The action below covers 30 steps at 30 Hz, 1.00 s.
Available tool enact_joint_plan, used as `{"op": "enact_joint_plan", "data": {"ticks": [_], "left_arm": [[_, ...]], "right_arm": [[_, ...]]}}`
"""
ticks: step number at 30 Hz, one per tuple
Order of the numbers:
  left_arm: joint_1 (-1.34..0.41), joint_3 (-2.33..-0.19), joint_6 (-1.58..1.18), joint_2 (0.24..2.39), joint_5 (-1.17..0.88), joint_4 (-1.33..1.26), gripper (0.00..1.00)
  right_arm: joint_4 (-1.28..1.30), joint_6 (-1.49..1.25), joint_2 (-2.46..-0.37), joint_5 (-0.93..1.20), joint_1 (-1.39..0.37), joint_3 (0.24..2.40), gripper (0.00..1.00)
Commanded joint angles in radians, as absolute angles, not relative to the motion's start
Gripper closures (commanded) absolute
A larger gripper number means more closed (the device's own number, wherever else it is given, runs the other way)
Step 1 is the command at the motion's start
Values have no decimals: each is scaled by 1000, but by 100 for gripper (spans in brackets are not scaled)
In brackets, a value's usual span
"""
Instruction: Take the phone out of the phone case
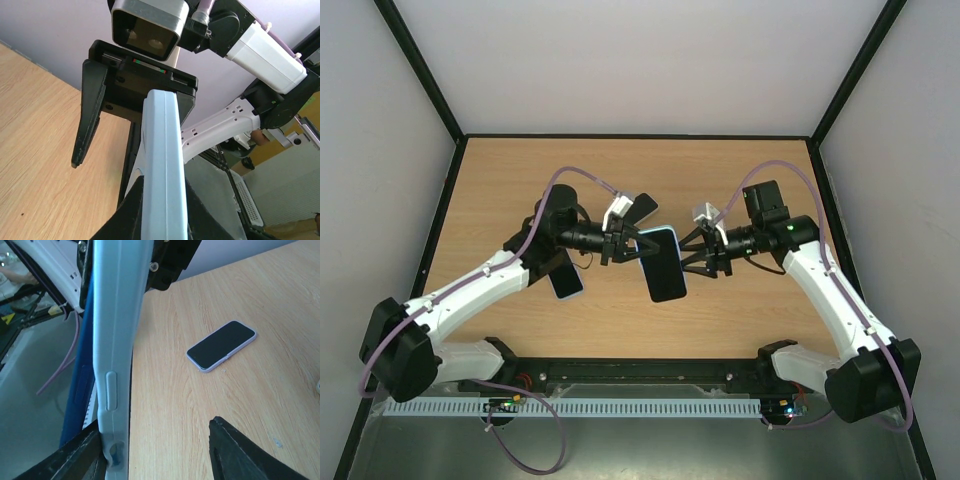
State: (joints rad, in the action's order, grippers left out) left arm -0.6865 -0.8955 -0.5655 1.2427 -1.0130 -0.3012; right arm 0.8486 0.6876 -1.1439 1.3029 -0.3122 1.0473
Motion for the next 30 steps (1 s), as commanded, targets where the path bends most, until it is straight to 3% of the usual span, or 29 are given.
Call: {"op": "enact_joint_plan", "data": {"ticks": [1,10,15,17,24,27,30], "left_arm": [[-695,-859,-591,1254,-1032,-332,97],[-705,-816,-655,1261,-1032,-481,97],[-705,-841,-612,1277,-964,-443,97],[-696,-859,-585,1279,-932,-414,97],[-638,-905,-545,1329,-861,-383,97],[-619,-915,-559,1369,-817,-412,83],[-599,-912,-604,1419,-779,-483,78]], "right_arm": [[646,481,-1125,1401,-316,1073,47],[406,235,-1127,1333,-336,997,50],[475,286,-1132,1394,-358,1008,51],[538,327,-1131,1405,-365,1020,56],[552,238,-1124,1354,-365,1001,97],[483,123,-1119,1311,-359,962,98],[430,62,-1112,1252,-355,916,98]]}}
